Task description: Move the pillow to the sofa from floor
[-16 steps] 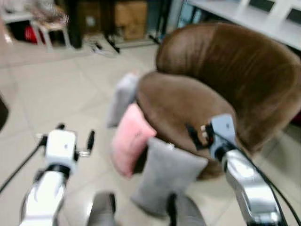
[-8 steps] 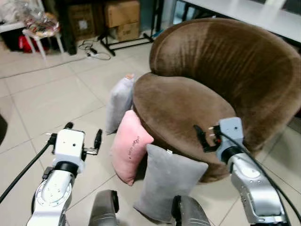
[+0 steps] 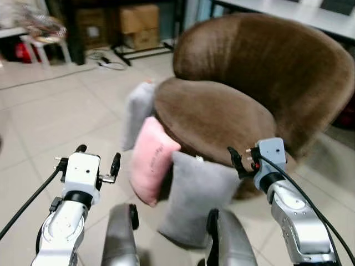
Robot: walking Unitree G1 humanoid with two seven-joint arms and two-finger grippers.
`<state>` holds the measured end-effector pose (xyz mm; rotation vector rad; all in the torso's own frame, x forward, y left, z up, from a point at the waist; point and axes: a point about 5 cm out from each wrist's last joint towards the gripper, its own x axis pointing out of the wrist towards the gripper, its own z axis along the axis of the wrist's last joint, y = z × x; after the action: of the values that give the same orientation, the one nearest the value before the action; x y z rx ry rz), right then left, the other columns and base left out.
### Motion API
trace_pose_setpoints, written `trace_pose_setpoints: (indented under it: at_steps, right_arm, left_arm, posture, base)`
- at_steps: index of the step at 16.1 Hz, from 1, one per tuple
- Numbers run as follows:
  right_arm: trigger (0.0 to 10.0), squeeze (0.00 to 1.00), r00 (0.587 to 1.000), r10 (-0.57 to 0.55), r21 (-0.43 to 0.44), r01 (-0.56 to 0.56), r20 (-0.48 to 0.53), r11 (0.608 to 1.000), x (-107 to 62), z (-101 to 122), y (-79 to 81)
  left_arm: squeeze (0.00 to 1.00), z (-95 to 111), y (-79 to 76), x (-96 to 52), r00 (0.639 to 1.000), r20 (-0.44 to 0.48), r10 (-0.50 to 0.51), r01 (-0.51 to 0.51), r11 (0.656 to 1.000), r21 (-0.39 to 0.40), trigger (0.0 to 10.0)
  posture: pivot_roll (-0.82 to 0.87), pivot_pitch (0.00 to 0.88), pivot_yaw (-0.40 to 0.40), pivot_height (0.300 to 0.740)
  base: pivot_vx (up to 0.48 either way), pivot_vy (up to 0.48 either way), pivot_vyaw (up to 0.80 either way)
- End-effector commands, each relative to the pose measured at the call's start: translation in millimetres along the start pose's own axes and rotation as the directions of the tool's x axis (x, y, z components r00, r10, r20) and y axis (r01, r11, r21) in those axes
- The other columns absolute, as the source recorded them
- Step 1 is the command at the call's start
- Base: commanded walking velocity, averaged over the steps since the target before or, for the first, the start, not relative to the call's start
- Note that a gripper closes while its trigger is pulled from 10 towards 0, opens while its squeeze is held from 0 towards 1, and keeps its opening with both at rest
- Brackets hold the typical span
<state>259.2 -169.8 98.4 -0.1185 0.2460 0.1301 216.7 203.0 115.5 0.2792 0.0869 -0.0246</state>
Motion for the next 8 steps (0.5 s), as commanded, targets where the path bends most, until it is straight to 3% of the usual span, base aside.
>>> trace_pose_setpoints:
  at_steps: [1,6,8]
  right_arm:
    - [10.0,0.0,1.0,-0.021,-0.003,0.021,-0.021,1.0,-0.2,-2.7,-4.5]
    - [10.0,0.0,1.0,-0.011,-0.009,0.011,-0.004,1.0,1.3,0.4,-3.3]
    - [10.0,0.0,1.0,-0.01,-0.036,0.01,-0.002,0.999,1.6,1.3,-3.7]
  left_arm:
    - [0.0,0.5,-2.0,0.6,1.0,0.007,0.006,-0.005,1.0,-0.008,10.0]
    - [0.0,2.4,-2.8,0.1,1.0,0.022,-0.007,0.007,1.0,-0.014,10.0]
    - [0.0,2.8,-3.3,-0.3,1.0,0.026,-0.012,0.012,1.0,-0.021,10.0]
  posture:
    - [-0.03,0.0,-0.083,0.48]
    - [-0.03,0.0,-0.088,0.461]
    - [-0.03,0.0,-0.089,0.461]
  base:
    - [0.0,0.0,0.0]
    - [0.0,0.0,0.0]
    - [0.285,0.0,0.0]
